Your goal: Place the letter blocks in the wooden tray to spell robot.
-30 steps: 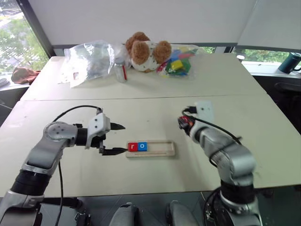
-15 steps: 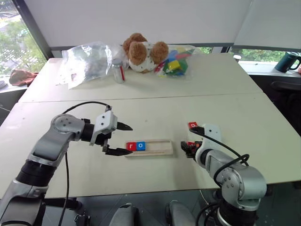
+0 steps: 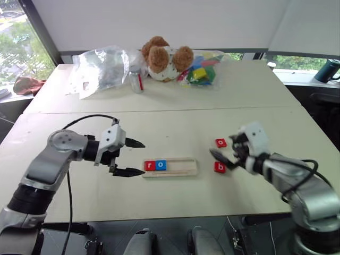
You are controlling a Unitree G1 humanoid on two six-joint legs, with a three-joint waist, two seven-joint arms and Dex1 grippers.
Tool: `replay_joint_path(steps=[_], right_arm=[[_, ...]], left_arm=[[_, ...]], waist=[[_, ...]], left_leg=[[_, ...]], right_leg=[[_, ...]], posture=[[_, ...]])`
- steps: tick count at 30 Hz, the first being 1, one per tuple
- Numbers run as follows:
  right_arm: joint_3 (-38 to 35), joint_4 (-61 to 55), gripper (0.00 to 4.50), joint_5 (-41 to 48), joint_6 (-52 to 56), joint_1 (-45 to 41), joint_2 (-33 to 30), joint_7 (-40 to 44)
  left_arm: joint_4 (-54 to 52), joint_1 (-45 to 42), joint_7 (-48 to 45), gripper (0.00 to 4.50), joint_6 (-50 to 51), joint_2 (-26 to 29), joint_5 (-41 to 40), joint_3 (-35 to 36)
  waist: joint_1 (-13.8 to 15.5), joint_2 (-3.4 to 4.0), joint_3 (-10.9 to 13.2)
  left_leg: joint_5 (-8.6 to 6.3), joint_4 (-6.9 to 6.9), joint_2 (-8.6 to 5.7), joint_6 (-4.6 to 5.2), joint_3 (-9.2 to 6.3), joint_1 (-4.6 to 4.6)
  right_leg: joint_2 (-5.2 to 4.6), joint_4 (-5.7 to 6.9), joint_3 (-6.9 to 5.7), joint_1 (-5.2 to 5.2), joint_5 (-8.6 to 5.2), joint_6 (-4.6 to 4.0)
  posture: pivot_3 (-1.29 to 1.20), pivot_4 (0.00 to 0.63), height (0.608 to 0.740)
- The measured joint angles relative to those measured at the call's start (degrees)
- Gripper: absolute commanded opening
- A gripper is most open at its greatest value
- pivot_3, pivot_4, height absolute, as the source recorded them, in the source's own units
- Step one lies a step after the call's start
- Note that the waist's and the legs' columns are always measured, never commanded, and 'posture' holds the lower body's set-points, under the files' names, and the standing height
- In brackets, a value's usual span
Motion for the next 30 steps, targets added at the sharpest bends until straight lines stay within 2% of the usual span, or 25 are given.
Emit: replay_joint_path(steps=[3, 7, 13, 19, 22, 27, 30], right_arm=[[0.64, 12.19, 4.48, 0.09, -18.67, 4.69, -6.39, 14.43], [1.67, 26.83, 4.48, -1.13, -32.51, 0.06, -8.28, 22.22], [7.51, 40.89, 4.48, -4.2, -43.51, -9.53, -6.16, 27.31], [9.77, 47.79, 4.48, -5.3, -46.8, -12.94, -5.68, 30.17], [10.0, 47.94, 3.61, -5.34, -47.69, -12.97, -5.32, 30.78], [10.11, 47.84, 1.14, -5.37, -48.15, -12.86, -3.74, 30.53], [10.11, 46.83, 1.15, -5.45, -48.03, -12.8, -3.68, 29.83]], left_arm=[[-3.02, 2.65, 0.6, 4.5, 1.28, 1.2, -1.58, 2.4], [-6.61, 7.18, 3.08, 4.5, 2.68, 2.15, -2.62, 4.19], [-6.41, 9.26, 6.46, 4.5, 2.68, 2.71, -1.91, 5.16], [-6.06, 9.66, 7.33, 4.5, 2.87, 4.08, -1.47, 5.56], [-5.04, 9.66, 7.28, 4.5, 2.75, 4.7, -1.35, 5.6], [-3.11, 9.6, 7.24, 4.5, 2.24, 4.85, -1.23, 5.6], [-1.15, 9.55, 7.05, 4.5, 1.98, 4.99, -1.2, 5.61]], waist=[[-0.73, -0.06, 0.1], [-0.83, -0.14, 0.16], [-0.02, -0.1, 0.23], [-0.05, -0.08, 0.24], [-0.1, -0.08, 0.24], [-0.14, -0.06, 0.24], [-0.13, -0.06, 0.25]], left_leg=[[-0.03, 0.13, -0.04, 0.06, 0.3, 0.09], [-0.02, 0.16, 0.04, 0.05, 0.3, 0.42], [-0.01, 0.12, 0.09, 0.0, 0.13, 0.37], [0.01, 0.13, -0.03, -0.05, 0.15, 0.1], [0.02, 0.1, -0.02, -0.07, 0.15, 0.1], [0.02, 0.1, -0.02, -0.09, 0.15, 0.1], [0.02, 0.1, -0.02, -0.1, 0.15, 0.1]], right_leg=[[-0.18, 0.05, 0.23, 0.02, 0.01, 0.02], [-0.17, 0.21, 0.31, 0.25, 0.04, 0.0], [-0.16, 0.2, 0.17, 0.25, 0.03, -0.03], [-0.34, 0.14, 0.21, 0.01, 0.03, -0.02], [-0.34, 0.16, 0.21, -0.04, 0.03, -0.03], [-0.34, 0.17, 0.22, -0.06, 0.03, -0.03], [-0.35, 0.18, 0.23, -0.07, 0.03, -0.03]], posture=[[0.0, 0.15, 0.74], [0.0, 0.15, 0.74], [0.0, 0.15, 0.74], [0.0, 0.15, 0.74], [0.0, 0.15, 0.74], [0.0, 0.15, 0.74], [0.0, 0.15, 0.74]])
